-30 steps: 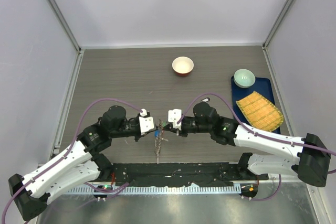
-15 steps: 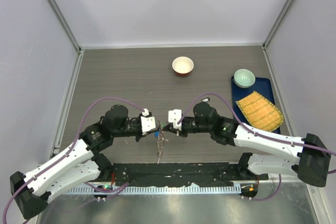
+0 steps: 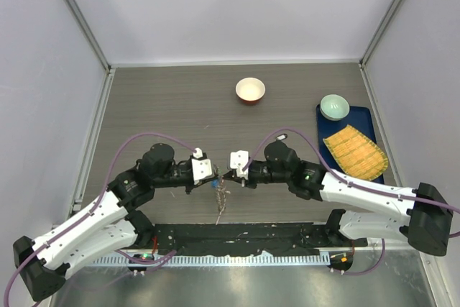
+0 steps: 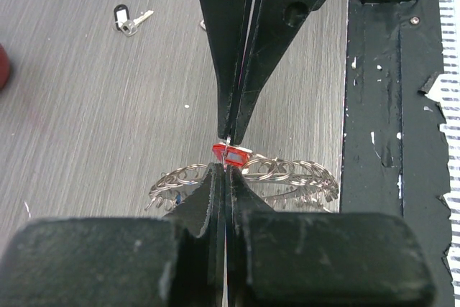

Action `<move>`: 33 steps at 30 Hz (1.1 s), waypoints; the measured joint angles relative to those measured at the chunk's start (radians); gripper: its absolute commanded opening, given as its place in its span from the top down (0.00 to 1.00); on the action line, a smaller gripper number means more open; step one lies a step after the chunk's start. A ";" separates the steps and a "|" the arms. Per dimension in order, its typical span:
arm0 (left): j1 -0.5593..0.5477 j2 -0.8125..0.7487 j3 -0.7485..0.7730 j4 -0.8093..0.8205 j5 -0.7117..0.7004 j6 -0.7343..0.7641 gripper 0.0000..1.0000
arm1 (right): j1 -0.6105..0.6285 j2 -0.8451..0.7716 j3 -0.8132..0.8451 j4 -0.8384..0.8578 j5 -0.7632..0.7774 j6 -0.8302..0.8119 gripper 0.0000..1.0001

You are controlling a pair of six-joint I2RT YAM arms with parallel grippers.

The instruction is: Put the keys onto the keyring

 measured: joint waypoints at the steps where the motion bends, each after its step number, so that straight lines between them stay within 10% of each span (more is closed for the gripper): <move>1: 0.000 -0.002 0.000 0.000 -0.001 0.000 1.00 | 0.000 -0.006 -0.004 0.000 0.006 0.000 0.99; 33: 0.001 -0.027 -0.011 0.052 0.002 -0.037 1.00 | 0.001 -0.068 -0.052 0.019 0.028 0.027 0.99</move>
